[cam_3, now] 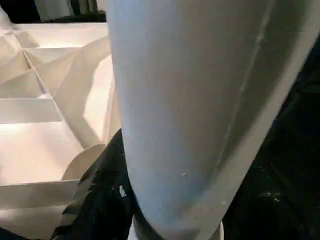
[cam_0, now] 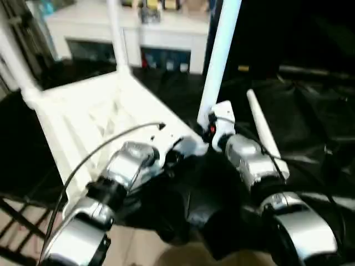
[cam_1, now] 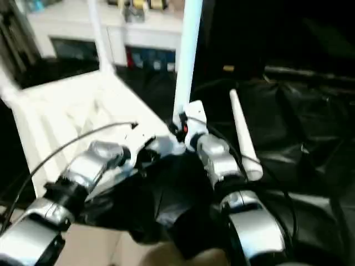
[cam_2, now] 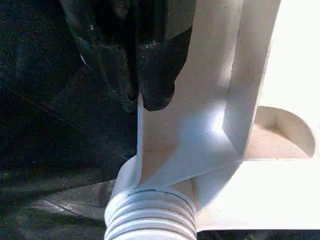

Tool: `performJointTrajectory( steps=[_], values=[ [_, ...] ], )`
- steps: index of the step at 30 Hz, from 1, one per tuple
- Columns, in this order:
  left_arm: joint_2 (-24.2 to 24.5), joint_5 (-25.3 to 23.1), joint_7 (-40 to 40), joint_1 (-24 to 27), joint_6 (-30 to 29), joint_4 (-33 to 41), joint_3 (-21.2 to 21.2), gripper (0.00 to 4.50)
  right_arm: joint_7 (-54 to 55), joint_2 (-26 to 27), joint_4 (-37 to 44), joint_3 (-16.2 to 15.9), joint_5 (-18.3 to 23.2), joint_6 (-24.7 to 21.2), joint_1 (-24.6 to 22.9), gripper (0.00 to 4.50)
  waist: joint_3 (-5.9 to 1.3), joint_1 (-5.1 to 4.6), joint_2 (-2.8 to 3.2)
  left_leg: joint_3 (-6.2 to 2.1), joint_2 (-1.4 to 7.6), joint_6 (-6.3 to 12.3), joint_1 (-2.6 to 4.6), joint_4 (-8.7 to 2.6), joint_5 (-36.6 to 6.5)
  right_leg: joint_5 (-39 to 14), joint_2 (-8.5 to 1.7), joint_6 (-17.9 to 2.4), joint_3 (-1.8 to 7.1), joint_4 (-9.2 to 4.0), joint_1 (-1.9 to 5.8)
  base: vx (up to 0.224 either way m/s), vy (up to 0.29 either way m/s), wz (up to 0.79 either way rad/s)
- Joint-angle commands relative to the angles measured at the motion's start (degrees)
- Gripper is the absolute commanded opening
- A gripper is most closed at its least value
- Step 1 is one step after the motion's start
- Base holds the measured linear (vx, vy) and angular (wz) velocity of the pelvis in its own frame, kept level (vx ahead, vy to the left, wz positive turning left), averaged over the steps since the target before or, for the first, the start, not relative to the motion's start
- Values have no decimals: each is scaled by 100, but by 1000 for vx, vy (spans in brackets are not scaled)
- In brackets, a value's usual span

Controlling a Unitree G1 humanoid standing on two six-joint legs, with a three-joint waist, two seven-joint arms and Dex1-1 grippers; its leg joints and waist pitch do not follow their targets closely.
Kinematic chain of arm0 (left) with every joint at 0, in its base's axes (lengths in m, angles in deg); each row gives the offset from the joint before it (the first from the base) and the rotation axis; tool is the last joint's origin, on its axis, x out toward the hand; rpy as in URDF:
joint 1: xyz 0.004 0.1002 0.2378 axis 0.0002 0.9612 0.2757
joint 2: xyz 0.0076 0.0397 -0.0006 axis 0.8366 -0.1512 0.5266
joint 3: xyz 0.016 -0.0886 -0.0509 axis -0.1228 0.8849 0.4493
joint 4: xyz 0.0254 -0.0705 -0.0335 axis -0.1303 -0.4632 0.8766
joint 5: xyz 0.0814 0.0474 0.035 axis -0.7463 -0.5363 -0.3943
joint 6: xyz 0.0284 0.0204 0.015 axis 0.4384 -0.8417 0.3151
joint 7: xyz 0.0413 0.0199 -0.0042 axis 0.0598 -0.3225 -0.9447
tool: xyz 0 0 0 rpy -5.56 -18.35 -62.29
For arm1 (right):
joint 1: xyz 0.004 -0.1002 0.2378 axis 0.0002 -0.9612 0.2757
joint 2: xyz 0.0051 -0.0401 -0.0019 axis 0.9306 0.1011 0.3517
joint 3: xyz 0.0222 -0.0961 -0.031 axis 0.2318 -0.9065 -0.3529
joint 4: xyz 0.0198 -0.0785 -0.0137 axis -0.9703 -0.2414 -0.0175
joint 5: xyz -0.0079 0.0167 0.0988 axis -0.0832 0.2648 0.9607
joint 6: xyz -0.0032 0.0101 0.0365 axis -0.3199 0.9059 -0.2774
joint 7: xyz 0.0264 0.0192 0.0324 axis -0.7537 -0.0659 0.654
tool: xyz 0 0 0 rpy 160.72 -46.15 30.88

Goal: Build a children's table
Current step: Rotate leg to tighten

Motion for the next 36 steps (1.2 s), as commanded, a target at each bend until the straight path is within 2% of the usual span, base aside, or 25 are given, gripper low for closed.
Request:
performJointTrajectory(
  steps=[1,2,5,10,11,13,15,17,18,20,22,23,29,31,32,34,36],
  values=[
    [-40,-51,-204,-306,106,-5,112,0,-260,352,-699,-260,-161,-430,-413,186,-136,-61,75,-42,171,-80,-17,-500,-2509,-2011,-297,-996,258,-655,94,0,0,0],
    [-37,-52,-184,-305,107,2,108,0,-264,351,-700,-251,-163,-434,-407,186,-149,-64,68,-46,164,-67,1,-503,-2582,-2275,-323,-894,260,-699,90,0,0,0],
    [-23,-67,-141,-298,121,11,102,0,-270,342,-696,-243,-178,-436,-393,186,-154,-69,70,-25,164,3,4,-538,-2372,-2339,-345,-802,275,-764,94,0,0,0],
    [8,-60,-67,-271,139,52,76,0,-380,346,-757,-213,-191,-436,-328,186,-141,-96,85,-42,178,-27,-2,-573,-2461,-2659,-358,-695,257,-807,89,0,0,0],
    [16,-56,-42,-260,144,71,65,0,-428,347,-772,-194,-184,-436,-307,256,-141,-111,94,-47,187,-36,-8,-587,-2467,-2565,-357,-705,256,-812,90,0,0,0],
    [37,-50,21,-235,180,114,41,0,-498,341,-774,-150,-164,-442,-265,256,-140,-115,89,-45,185,-30,-10,-589,-2488,-2548,-351,-709,255,-810,89,0,0,0],
    [59,-36,101,-203,235,169,17,0,-538,326,-762,-109,-142,-422,-219,262,-159,-104,88,-37,196,-33,-15,-584,-2399,-2341,-366,-795,268,-796,93,0,0,0],
    [74,-25,154,-181,237,213,3,0,-562,312,-747,-81,-118,-416,-185,302,-157,-125,70,-34,192,-12,-60,-593,-2277,-2181,-346,-827,259,-762,126,0,0,0],
    [82,-18,184,-169,231,239,-4,0,-574,302,-738,-64,-103,-412,-163,306,-157,-110,94,-9,194,22,-47,-578,-2188,-2175,-361,-848,268,-777,105,0,0,0],
    [96,-3,231,-148,239,278,-10,0,-582,277,-715,-49,-92,-388,-122,326,-166,-105,100,-5,199,42,-73,-574,-2015,-2022,-364,-891,273,-759,128,0,0,0],
    [143,28,362,-107,325,370,-34,0,-721,211,-576,15,-5,-308,-22,346,-187,-102,102,10,209,59,-74,-562,-1851,-1731,-354,-964,277,-735,128,0,0,0],
    [148,30,374,-103,328,382,-36,0,-748,203,-552,23,9,-298,-11,359,-194,-109,107,21,209,89,-117,-553,-1620,-1325,-338,-1055,267,-689,158,0,0,0],
    [251,68,611,-9,383,561,-97,0,-1318,104,-159,-46,9,-231,-27,402,-199,-103,117,36,215,139,-113,-533,-1476,-1104,-342,-1164,262,-664,182,0,0,0],
    [306,96,747,55,450,633,-128,0,-1463,31,21,-123,-31,-167,-74,402,-216,-104,113,47,212,208,-128,-507,-1209,-680,-331,-1251,259,-618,203,0,0,0],
    [366,123,891,123,540,702,-157,0,-1566,-47,172,-189,-75,-83,-124,402,-243,-96,130,54,211,281,-138,-467,-896,-206,-334,-1340,255,-566,223,0,0,0],
    [411,152,987,174,548,762,-166,0,-1629,-110,282,-229,-109,-22,-161,402,-264,-87,133,65,205,347,-133,-426,-644,226,-323,-1427,251,-520,230,0,0,0],
    [529,198,1181,271,586,898,-185,0,-1867,-278,533,-304,-146,-41,-250,402,-321,-76,137,81,168,600,-151,-328,28,1405,-276,-1630,241,-396,250,0,0,0]
  ],
)
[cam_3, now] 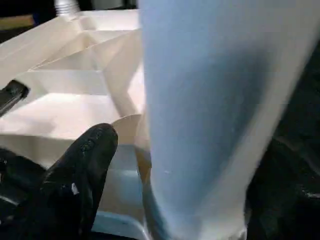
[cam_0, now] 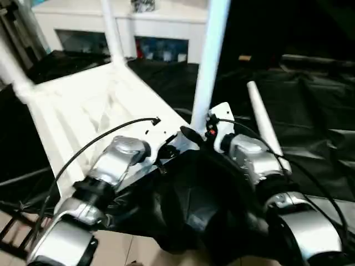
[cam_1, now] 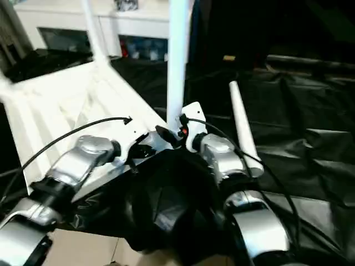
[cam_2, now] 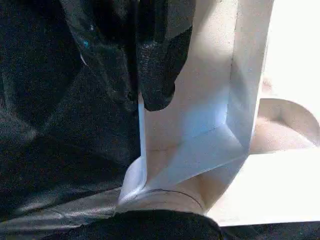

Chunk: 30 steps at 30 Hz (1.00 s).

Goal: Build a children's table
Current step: Rotate leg to tighten

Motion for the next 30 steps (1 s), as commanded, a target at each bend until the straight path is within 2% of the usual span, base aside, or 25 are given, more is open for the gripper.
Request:
performJointTrajectory(
  steps=[1,2,3,8,13,17,23,30],
  values=[
    [-22,115,364,49,170,223,-197,0,-344,-46,97,-252,-140,-140,-139,402,-389,-7,17,22,148,621,33,-210,96,1549,-282,-1643,241,-219,357,0,0,0],
    [28,129,446,82,187,274,-214,0,-412,-114,148,-284,-170,-159,-164,402,-368,-18,18,32,148,751,13,-196,70,1627,-288,-1723,232,-211,352,0,0,0],
    [59,138,497,102,197,306,-224,0,-451,-156,176,-303,-190,-171,-179,402,-366,-18,23,33,157,755,20,-202,-1,1519,-297,-1733,229,-221,352,0,0,0],
    [300,224,866,257,277,556,-267,0,-923,-503,561,-414,-258,-265,-369,402,-351,10,22,48,193,664,36,-215,-317,957,-310,-1697,232,-251,356,0,0,0],
    [484,354,1345,417,481,807,-318,0,-1527,-739,1153,-527,-64,-412,-662,402,-342,51,7,61,196,626,24,-209,-368,830,-304,-1616,233,-246,372,0,0,0],
    [669,521,1838,612,609,1151,-374,0,-1941,-899,1643,-601,76,-509,-896,402,-350,91,11,88,204,625,33,-189,-322,829,-298,-1583,237,-232,342,0,0,0],
    [790,514,1976,686,643,1227,-405,0,-2410,-1080,2202,-715,219,-814,-1186,402,-343,114,6,82,205,531,37,-196,-413,671,-286,-1537,232,-235,340,0,0,0],
    [856,488,2053,733,657,1274,-403,0,-2536,-1161,2492,-792,245,-1003,-1375,346,-348,110,-3,78,195,444,31,-187,-479,524,-300,-1499,242,-235,339,0,0,0]
  ],
)
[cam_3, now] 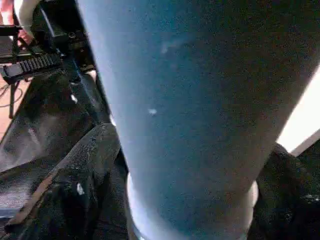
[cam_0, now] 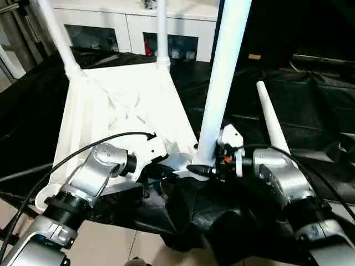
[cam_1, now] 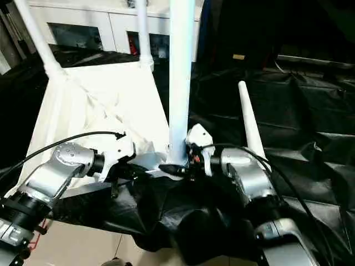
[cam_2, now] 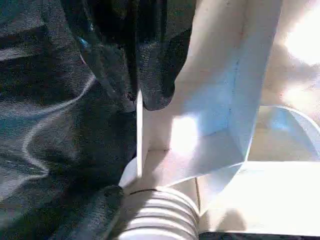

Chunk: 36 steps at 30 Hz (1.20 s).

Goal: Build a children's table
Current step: Rotate leg to tighten

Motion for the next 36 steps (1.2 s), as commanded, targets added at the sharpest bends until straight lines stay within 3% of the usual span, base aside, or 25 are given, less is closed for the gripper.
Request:
performJointTrajectory(
  steps=[1,9,13,17,21,27,30,31,33,34,36],
  values=[
    [-52,151,257,2,113,257,-111,0,-73,-59,174,-93,54,-82,-21,340,-359,-21,-14,6,134,395,67,-315,-476,481,-291,-1499,240,-299,345,0,0,0],
    [-44,129,265,23,120,245,-115,0,-89,-50,350,-101,83,-289,-138,277,-356,-21,-13,2,132,295,68,-308,-602,280,-294,-1444,251,-302,338,0,0,0],
    [-173,150,39,11,34,157,-18,0,122,88,259,-52,135,-437,-213,271,-352,-24,-25,2,128,293,64,-306,-599,244,-293,-1443,251,-302,336,0,0,0],
    [-774,243,-804,-223,-351,-222,345,0,1434,626,-517,332,60,-593,-17,270,-318,-71,-27,2,120,102,81,-346,-879,-336,-313,-1414,255,-368,313,0,0,0],
    [-1408,-62,-1972,-649,-525,-949,478,0,3044,1292,-1542,790,94,-627,344,270,-296,-179,-14,-26,98,-129,90,-386,-1214,-1143,-326,-1169,261,-453,314,0,0,0],
    [-1727,-350,-2456,-865,-496,-1273,421,0,4146,1723,-2205,935,-88,-581,724,270,-302,-204,0,-37,97,-97,75,-399,-1248,-1229,-320,-1068,256,-486,311,0,0,0],
    [-1642,-455,-2314,-844,-290,-1264,225,0,3949,1803,-2364,941,-123,-347,874,270,-303,-221,-19,-34,101,-57,64,-396,-1287,-1152,-320,-1060,258,-484,308,0,0,0],
    [-1642,-455,-2314,-844,-290,-1264,225,0,3949,1803,-2364,941,-123,-347,874,305,-305,-219,-12,-39,101,-41,58,-399,-1279,-1122,-322,-1067,257,-477,314,0,0,0],
    [-1584,-472,-2235,-831,-176,-1272,195,0,3847,1807,-2445,991,-79,-270,951,326,-304,-238,-4,-34,105,-4,66,-397,-1283,-1011,-316,-1127,258,-468,303,0,0,0],
    [-1551,-472,-2184,-817,-118,-1259,186,0,3799,1792,-2453,991,-76,-246,968,342,-300,-249,-39,-31,101,10,58,-400,-1300,-1037,-312,-1134,254,-474,310,0,0,0],
    [-1465,-413,-1974,-747,-14,-1164,218,0,3586,1700,-2380,915,-112,-170,979,359,-316,-258,-15,-28,105,38,59,-384,-1266,-993,-328,-1178,261,-468,309,0,0,0]
  ],
)
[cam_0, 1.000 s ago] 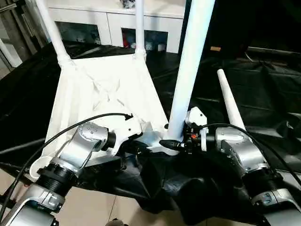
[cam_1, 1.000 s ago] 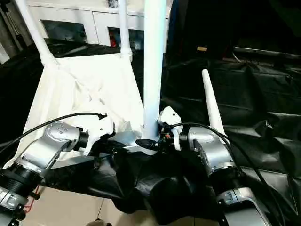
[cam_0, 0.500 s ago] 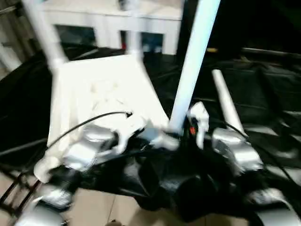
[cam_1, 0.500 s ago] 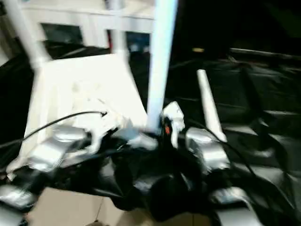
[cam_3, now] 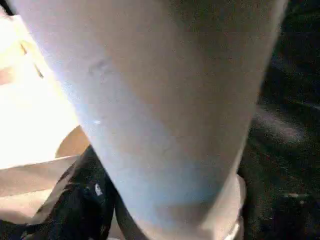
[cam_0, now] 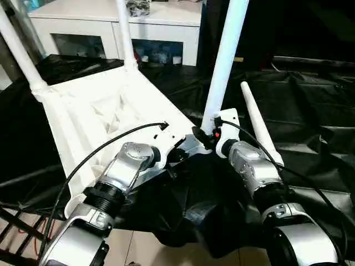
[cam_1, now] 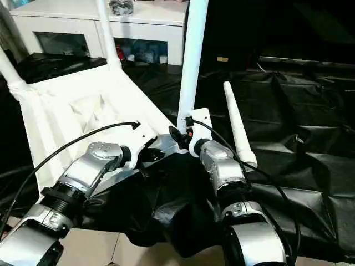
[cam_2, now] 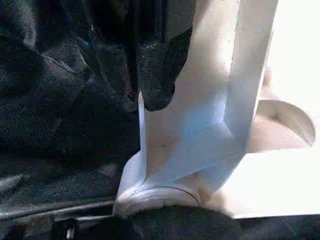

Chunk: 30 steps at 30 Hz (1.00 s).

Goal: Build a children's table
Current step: Rotate leg to tighten

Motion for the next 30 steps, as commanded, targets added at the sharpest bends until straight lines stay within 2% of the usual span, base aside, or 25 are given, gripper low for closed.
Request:
performJointTrajectory(
  steps=[1,3,4,5,7,8,13,17,18,23,24,30],
  values=[
    [-71,49,215,-73,258,163,-111,0,-343,217,-244,-296,-28,-177,-118,359,-326,44,-13,-13,102,125,7,-402,-1095,-706,-324,-1241,251,-479,286,0,0,0],
    [176,226,777,92,442,441,-133,0,-1008,-66,131,-543,-123,19,-245,359,-334,42,-8,-11,98,202,-21,-385,-906,-281,-308,-1327,234,-428,306,0,0,0],
    [176,226,777,92,442,441,-133,0,-1008,-66,131,-543,-123,19,-245,359,-334,42,-8,-11,98,202,-21,-385,-906,-281,-308,-1327,234,-428,306,0,0,0],
    [365,321,1184,207,581,610,-191,0,-1646,-317,503,-773,-149,143,-403,359,-349,52,7,-12,108,287,-12,-369,-821,55,-303,-1398,230,-401,317,0,0,0],
    [451,356,1319,247,571,677,-215,0,-1963,-456,663,-881,-170,211,-477,359,-364,87,15,5,111,441,8,-337,-629,456,-290,-1503,225,-363,306,0,0,0],
    [581,416,1530,304,589,754,-234,0,-2411,-681,858,-1024,-201,271,-570,359,-356,110,44,7,117,458,11,-340,-647,461,-286,-1542,221,-367,299,0,0,0],
    [787,544,1954,410,601,903,-247,0,-3200,-1075,1224,-1237,-180,294,-746,359,-344,199,35,20,138,415,25,-346,-782,277,-292,-1568,221,-367,299,0,0,0],
    [1055,627,2409,529,621,1065,-281,0,-3916,-1416,1744,-1380,14,127,-952,359,-331,251,15,21,140,393,14,-350,-861,45,-304,-1489,231,-380,306,0,0,0],
    [1099,635,2474,545,612,1087,-291,0,-4013,-1457,1815,-1410,38,106,-983,333,-332,263,20,23,140,393,22,-353,-867,7,-299,-1482,231,-387,292,0,0,0],
    [1196,683,2656,616,541,1214,-288,0,-4225,-1508,2028,-1460,141,-66,-1075,306,-326,278,29,10,147,287,31,-375,-959,-174,-298,-1459,232,-393,280,0,0,0],
    [1199,678,2656,619,537,1221,-286,0,-4239,-1507,2049,-1463,150,-94,-1086,288,-334,279,22,12,144,280,31,-368,-929,-123,-302,-1453,234,-390,282,0,0,0],
    [1126,602,2423,607,535,1160,-245,0,-4024,-1373,2086,-1403,165,-246,-1159,280,-342,286,35,11,134,297,26,-356,-814,23,-299,-1470,226,-377,283,0,0,0]
  ],
)
